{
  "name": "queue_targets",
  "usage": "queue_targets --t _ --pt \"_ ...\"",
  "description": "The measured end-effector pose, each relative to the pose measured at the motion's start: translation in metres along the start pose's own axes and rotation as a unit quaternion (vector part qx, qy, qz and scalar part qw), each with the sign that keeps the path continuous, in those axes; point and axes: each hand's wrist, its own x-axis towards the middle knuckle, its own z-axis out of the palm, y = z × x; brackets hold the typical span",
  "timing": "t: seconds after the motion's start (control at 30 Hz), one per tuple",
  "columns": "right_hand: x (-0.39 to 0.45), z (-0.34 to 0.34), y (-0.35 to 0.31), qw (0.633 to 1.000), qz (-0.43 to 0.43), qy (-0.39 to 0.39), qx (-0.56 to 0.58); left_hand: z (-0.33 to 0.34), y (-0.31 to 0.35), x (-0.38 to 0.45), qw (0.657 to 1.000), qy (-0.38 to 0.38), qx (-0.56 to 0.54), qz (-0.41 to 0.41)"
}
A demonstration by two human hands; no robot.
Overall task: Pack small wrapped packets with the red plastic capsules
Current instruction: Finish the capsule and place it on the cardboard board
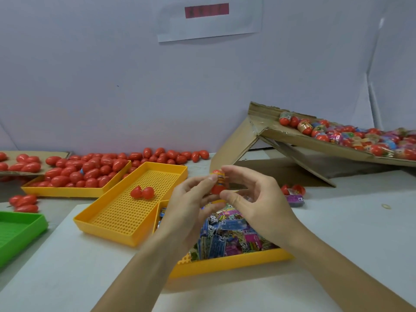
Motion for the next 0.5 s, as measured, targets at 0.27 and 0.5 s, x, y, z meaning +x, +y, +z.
queue_targets --t 0.27,0.5 --pt "0.002 0.001 0.009 0.997 0.044 0.022 -0.062 0.004 0.025 0.048 0.972 0.137 0.189 -0.034" --pt "0.000 0.001 0.013 0.995 0.032 0.021 -0.094 0.119 0.076 0.124 0.968 0.031 0.249 0.003"
